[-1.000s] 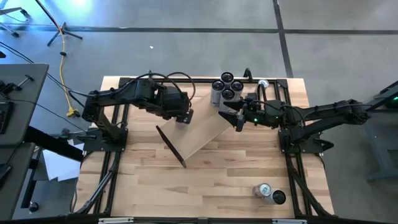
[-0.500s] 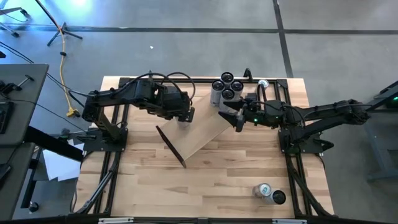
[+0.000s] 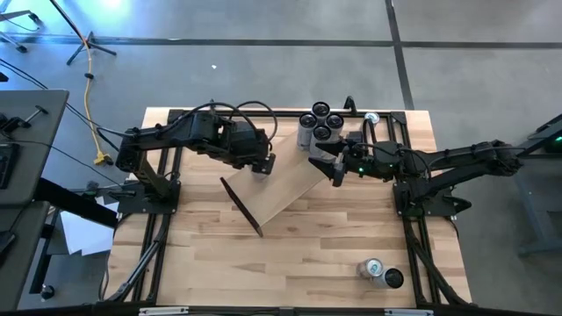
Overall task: Place canned beverage on shelf
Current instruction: Put the top white-pink soda can on the shelf
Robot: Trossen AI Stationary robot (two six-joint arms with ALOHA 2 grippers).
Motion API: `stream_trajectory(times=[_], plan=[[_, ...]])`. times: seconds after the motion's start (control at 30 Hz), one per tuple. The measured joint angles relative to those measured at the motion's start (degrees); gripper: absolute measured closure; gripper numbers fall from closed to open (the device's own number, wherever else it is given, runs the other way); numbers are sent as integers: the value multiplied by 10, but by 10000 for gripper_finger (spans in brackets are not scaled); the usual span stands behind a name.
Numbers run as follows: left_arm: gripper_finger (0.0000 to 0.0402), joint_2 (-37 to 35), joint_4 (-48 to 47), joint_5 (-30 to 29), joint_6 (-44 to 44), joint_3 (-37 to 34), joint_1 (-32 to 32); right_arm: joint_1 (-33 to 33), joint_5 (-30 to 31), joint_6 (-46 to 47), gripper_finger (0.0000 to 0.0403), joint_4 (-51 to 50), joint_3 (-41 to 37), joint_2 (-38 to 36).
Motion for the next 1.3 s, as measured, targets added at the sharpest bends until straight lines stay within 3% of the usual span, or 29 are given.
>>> stream_trajectory(times=[0.4,0.7,1.3], plan=[[114,0,4,-1,7,0,0,0,0,2,52,0,0,0],[106,0,3,6,8,0,0,0,0,2,52,0,0,0],[105,-4,1,174,170,0,27,0,0,2,52,0,0,0]])
